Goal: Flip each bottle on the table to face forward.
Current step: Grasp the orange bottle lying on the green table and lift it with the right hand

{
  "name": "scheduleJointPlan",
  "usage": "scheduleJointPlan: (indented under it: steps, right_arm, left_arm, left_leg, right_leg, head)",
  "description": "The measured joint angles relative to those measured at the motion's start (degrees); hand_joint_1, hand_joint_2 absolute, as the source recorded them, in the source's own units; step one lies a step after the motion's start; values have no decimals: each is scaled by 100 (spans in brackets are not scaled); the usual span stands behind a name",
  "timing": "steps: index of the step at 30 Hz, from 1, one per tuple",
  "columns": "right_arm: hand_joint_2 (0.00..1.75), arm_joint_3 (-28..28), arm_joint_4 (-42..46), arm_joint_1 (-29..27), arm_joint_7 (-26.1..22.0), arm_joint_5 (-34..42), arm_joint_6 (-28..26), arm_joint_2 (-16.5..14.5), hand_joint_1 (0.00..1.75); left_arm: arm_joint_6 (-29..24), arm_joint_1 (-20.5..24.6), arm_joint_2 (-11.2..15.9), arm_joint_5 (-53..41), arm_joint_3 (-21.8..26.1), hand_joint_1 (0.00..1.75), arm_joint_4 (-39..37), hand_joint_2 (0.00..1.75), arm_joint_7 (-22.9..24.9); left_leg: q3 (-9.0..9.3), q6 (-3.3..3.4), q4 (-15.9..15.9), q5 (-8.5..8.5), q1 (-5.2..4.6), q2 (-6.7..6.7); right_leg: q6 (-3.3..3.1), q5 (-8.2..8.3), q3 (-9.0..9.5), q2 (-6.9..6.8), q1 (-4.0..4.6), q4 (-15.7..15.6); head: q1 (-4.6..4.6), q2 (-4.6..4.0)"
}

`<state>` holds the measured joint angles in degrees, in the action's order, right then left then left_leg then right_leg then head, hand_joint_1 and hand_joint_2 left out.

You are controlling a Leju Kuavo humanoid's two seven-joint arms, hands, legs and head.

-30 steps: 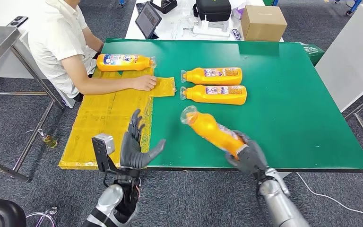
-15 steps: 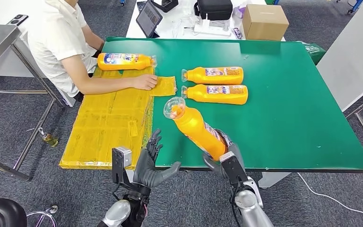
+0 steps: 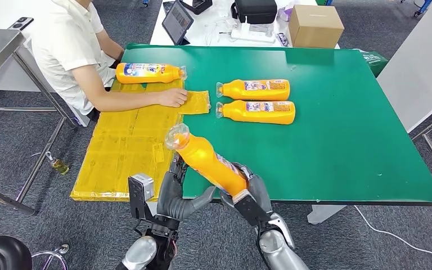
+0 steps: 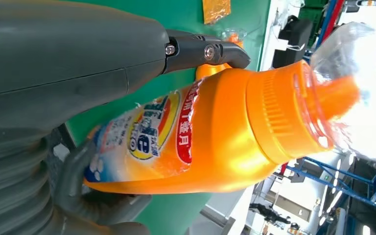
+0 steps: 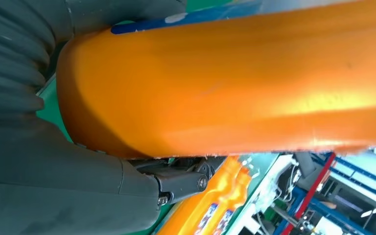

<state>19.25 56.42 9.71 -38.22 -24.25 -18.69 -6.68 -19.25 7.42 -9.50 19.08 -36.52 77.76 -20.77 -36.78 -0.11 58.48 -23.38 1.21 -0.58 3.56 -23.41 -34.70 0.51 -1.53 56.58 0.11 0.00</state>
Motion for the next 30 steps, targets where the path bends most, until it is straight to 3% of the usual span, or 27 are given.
scheduleJointPlan:
  steps: [6,11,23,24,25,27,28,29,30]
  right_arm:
    - [175,566,-182,71,-156,-121,-494,-121,154]
    - [175,974,-270,107,-157,30,-657,-141,154]
    - [175,1278,-401,200,-147,236,-765,-140,151]
    - [175,1318,-423,214,-143,283,-789,-141,150]
    - [175,1359,-450,232,-139,330,-805,-142,146]
    - [175,1438,-526,275,-137,435,-809,-154,92]
    - [175,1475,-576,298,-137,493,-798,-168,55]
    - [175,1514,-631,319,-138,551,-784,-189,21]
    - [175,1555,-688,336,-144,611,-764,-212,6]
  left_arm:
    - [102,139,-42,815,-6,0,-77,175,356]
    - [139,216,-60,1291,-9,0,-174,175,601]
    - [168,285,-85,1790,-9,0,-304,175,708]
    - [160,288,-95,1888,-8,17,-314,175,676]
    - [141,290,-102,1949,-7,61,-321,175,611]
    - [92,292,-111,1982,-7,148,-322,175,432]
    - [74,292,-113,1982,-7,175,-320,175,345]
    - [63,292,-114,1983,-4,175,-316,175,263]
    - [60,291,-113,1982,3,175,-305,175,194]
  left_leg:
    - [0,0,0,0,1,1]
    - [-2,0,0,0,0,3]
    - [-6,-1,0,0,0,3]
    - [-7,-1,0,0,0,3]
    - [-7,-1,0,0,0,3]
    - [-7,0,0,0,0,2]
    - [-7,-1,0,0,0,3]
    - [-7,-1,0,0,0,3]
    - [-7,-1,0,0,0,4]
  right_leg:
    - [0,0,-4,1,0,0]
    - [0,0,-6,1,0,0]
    - [0,0,-10,1,0,0]
    - [0,0,-11,1,0,0]
    - [0,0,-11,1,0,0]
    - [0,0,-11,1,0,0]
    - [0,0,-12,1,0,0]
    - [0,0,-13,1,0,0]
    - [0,0,-14,1,0,0]
  head:
    - [0,0]
    - [1,-1]
    - [1,0]
    - [1,0]
    - [1,0]
    - [1,0]
    - [1,0]
    - [1,0]
    - [-1,0]
